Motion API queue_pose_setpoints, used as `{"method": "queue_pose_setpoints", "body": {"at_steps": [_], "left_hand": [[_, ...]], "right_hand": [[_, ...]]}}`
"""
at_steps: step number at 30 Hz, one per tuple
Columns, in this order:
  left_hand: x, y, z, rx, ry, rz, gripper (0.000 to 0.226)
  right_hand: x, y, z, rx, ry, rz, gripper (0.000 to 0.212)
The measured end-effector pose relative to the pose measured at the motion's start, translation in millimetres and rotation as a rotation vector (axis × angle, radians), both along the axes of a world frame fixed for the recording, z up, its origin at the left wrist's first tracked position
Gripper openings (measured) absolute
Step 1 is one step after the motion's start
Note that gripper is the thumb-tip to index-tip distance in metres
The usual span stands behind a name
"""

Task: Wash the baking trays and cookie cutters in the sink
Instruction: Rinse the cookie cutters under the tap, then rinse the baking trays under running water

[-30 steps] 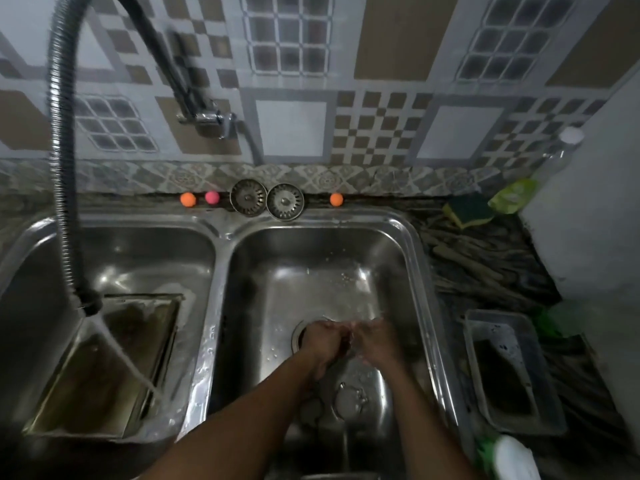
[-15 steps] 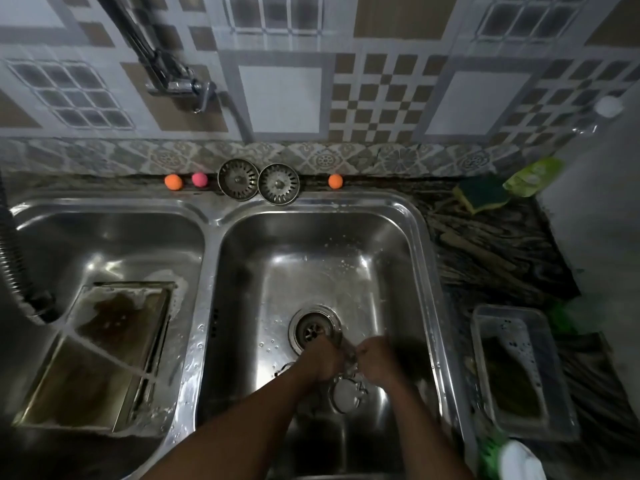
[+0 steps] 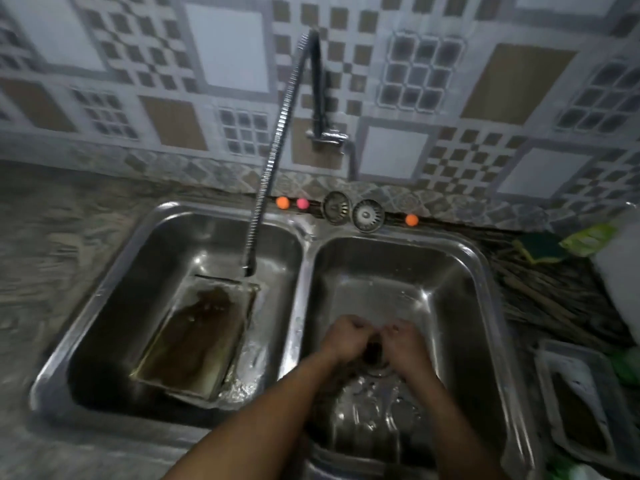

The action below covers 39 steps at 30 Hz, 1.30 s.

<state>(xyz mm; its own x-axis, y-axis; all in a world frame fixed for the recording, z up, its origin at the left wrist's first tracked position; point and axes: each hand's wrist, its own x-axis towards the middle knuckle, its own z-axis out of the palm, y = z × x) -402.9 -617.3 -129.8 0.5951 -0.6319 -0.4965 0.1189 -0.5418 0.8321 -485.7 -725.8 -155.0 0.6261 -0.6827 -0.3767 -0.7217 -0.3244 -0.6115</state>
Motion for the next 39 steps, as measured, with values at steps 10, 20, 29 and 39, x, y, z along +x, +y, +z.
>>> {"method": "queue_pose_setpoints", "body": {"at_steps": [10,20,29,39], "left_hand": [[85.0,159.9,27.7,-0.276,0.322,0.762,0.009],[153.8,266.2,-17.9,0.391,-0.263,0.32,0.021],[179.1,301.2,-69.1,0.778,-0.412,0.008,0.035],[182.5,298.2,-88.7,0.64,-0.438,0.126,0.047]], "right_hand": [[125.3,180.9,84.7,1.03,-0.448,-0.39,0.034],[169.7,247.1,45.1,0.283,0.03,0.277,0.015],[167.6,272.1,-33.0,0.157,0.227,-0.017,0.023],[168.2,278.1,-21.3,-0.05,-0.132,-0.055,0.004]]}}
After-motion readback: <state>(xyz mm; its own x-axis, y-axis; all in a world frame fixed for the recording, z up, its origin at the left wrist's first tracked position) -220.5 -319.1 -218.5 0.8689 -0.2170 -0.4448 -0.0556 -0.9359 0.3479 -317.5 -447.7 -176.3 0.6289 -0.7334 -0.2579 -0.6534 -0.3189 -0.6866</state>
